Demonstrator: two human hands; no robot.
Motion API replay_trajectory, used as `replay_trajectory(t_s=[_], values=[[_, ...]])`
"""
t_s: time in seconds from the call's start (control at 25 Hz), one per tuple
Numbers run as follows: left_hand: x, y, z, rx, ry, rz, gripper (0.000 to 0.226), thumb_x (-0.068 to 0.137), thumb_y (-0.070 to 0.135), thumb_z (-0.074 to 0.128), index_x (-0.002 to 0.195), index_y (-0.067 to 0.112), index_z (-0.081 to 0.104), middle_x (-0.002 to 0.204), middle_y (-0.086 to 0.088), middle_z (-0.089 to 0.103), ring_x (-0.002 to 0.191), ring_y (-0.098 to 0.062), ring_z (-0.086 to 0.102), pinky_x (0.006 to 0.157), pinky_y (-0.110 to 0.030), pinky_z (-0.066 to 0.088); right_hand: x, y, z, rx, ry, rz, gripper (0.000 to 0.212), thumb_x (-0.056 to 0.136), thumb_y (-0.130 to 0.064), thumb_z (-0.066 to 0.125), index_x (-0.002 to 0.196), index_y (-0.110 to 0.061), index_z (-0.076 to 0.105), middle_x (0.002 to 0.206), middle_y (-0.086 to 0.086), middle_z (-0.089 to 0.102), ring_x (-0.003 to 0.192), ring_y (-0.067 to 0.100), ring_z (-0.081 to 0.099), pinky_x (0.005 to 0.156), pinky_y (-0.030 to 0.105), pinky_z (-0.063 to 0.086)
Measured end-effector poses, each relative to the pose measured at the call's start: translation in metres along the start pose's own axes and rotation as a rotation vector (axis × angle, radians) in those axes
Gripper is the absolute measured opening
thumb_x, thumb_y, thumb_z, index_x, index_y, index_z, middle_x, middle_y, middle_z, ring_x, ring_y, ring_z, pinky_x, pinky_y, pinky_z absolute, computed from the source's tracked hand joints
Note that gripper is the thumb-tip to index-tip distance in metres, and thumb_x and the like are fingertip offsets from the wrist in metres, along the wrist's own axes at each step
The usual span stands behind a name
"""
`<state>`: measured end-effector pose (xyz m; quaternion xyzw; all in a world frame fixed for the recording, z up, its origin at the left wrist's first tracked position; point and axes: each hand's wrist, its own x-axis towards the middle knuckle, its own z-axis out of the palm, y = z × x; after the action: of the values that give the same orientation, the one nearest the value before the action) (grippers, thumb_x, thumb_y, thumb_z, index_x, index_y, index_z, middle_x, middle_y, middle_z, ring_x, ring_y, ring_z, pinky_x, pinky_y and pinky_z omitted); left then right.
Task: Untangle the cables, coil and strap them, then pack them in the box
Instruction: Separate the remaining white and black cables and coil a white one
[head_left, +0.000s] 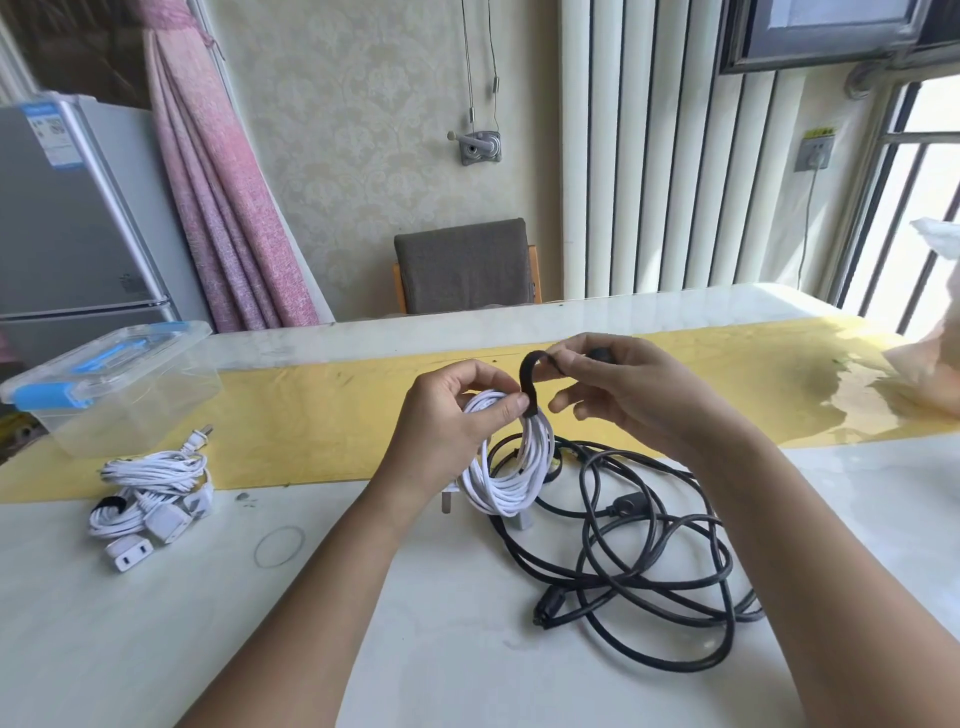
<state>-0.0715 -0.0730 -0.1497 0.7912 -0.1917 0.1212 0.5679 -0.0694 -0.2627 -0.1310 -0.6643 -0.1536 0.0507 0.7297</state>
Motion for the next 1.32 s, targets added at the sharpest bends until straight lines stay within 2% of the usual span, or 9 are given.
replay_trajectory(t_s=[0.16, 0.32, 0.44, 0.6, 0.68, 0.8, 0.96, 1.12, 1.32], values=[[-0.001, 0.0, 0.001, 0.049, 0.027, 0.015, 0.01, 0.08, 0.019, 0.075, 0.077, 0.021, 0.066, 0.053, 0.019, 0.059, 0.045, 0.003, 0.05, 0.05, -0.012, 0.036, -0.002, -0.003, 0.005, 0.0, -0.034, -0.049, 0.038, 0.066, -0.023, 0.073, 0.099, -0.008, 0.062, 0.085, 0.006, 0.069, 0.067, 0.013, 0.064, 0.058, 0.018, 0.05], [-0.001, 0.0, 0.002, 0.089, 0.03, 0.04, 0.01, 0.079, 0.024, 0.076, 0.079, 0.021, 0.067, 0.056, 0.019, 0.061, 0.048, 0.003, 0.05, 0.052, -0.01, 0.036, 0.0, 0.003, 0.013, -0.231, 0.048, -0.13, 0.012, 0.071, -0.008, 0.077, 0.078, -0.01, 0.066, 0.064, -0.005, 0.064, 0.06, 0.008, 0.058, 0.059, 0.019, 0.046], [0.0, -0.002, 0.001, 0.07, 0.006, 0.025, 0.008, 0.08, 0.019, 0.075, 0.079, 0.02, 0.067, 0.055, 0.018, 0.059, 0.048, 0.003, 0.05, 0.053, -0.014, 0.037, 0.0, 0.003, 0.011, -0.329, 0.086, -0.136, 0.012, 0.078, -0.003, 0.073, 0.069, -0.004, 0.064, 0.055, -0.003, 0.063, 0.054, 0.008, 0.057, 0.058, 0.017, 0.048], [0.005, -0.009, 0.0, -0.005, 0.054, -0.033, 0.007, 0.082, 0.02, 0.074, 0.078, 0.02, 0.067, 0.053, 0.018, 0.057, 0.048, 0.0, 0.048, 0.057, -0.023, 0.038, -0.002, 0.002, 0.011, -0.265, 0.048, -0.115, 0.009, 0.077, 0.004, 0.072, 0.083, 0.008, 0.066, 0.075, 0.017, 0.072, 0.068, 0.018, 0.069, 0.065, 0.023, 0.055], [0.006, -0.011, 0.0, -0.042, 0.095, -0.055, 0.009, 0.081, 0.019, 0.073, 0.075, 0.021, 0.067, 0.052, 0.017, 0.056, 0.048, -0.001, 0.048, 0.058, -0.023, 0.038, -0.003, 0.005, 0.018, -0.263, 0.037, -0.149, 0.009, 0.075, 0.004, 0.074, 0.078, -0.002, 0.068, 0.071, 0.01, 0.072, 0.065, 0.015, 0.067, 0.065, 0.021, 0.054], [0.006, -0.01, 0.001, -0.072, 0.116, -0.061, 0.013, 0.082, 0.015, 0.072, 0.073, 0.021, 0.066, 0.051, 0.016, 0.055, 0.047, 0.0, 0.048, 0.056, -0.023, 0.037, -0.001, 0.014, 0.028, -0.535, 0.157, -0.291, 0.022, 0.066, -0.004, 0.084, 0.067, -0.019, 0.068, 0.073, -0.006, 0.063, 0.061, 0.002, 0.06, 0.063, 0.015, 0.048], [0.005, -0.01, 0.002, -0.091, 0.115, -0.045, 0.011, 0.083, 0.016, 0.072, 0.075, 0.021, 0.066, 0.052, 0.017, 0.056, 0.049, 0.001, 0.05, 0.056, -0.021, 0.037, 0.005, 0.028, 0.034, -0.759, 0.24, -0.52, 0.026, 0.069, -0.005, 0.08, 0.063, -0.013, 0.056, 0.084, 0.003, 0.053, 0.065, 0.018, 0.058, 0.058, 0.025, 0.047], [0.002, -0.007, 0.006, -0.115, 0.068, -0.015, 0.008, 0.083, 0.018, 0.072, 0.078, 0.019, 0.066, 0.054, 0.015, 0.058, 0.048, -0.001, 0.051, 0.052, -0.015, 0.039, 0.01, 0.037, 0.038, -0.859, 0.291, -0.613, 0.037, 0.07, -0.004, 0.066, 0.066, -0.027, 0.038, 0.084, 0.006, 0.06, 0.066, 0.026, 0.054, 0.059, 0.039, 0.047], [-0.001, -0.004, 0.012, -0.183, 0.059, 0.007, 0.014, 0.081, 0.021, 0.076, 0.089, 0.02, 0.065, 0.075, 0.011, 0.067, 0.06, -0.005, 0.061, 0.059, -0.019, 0.047, 0.01, 0.039, 0.036, -0.886, 0.372, -0.665, 0.023, 0.068, -0.008, 0.054, 0.069, -0.018, 0.033, 0.075, 0.0, 0.039, 0.056, 0.023, 0.033, 0.048, 0.032, 0.03]])
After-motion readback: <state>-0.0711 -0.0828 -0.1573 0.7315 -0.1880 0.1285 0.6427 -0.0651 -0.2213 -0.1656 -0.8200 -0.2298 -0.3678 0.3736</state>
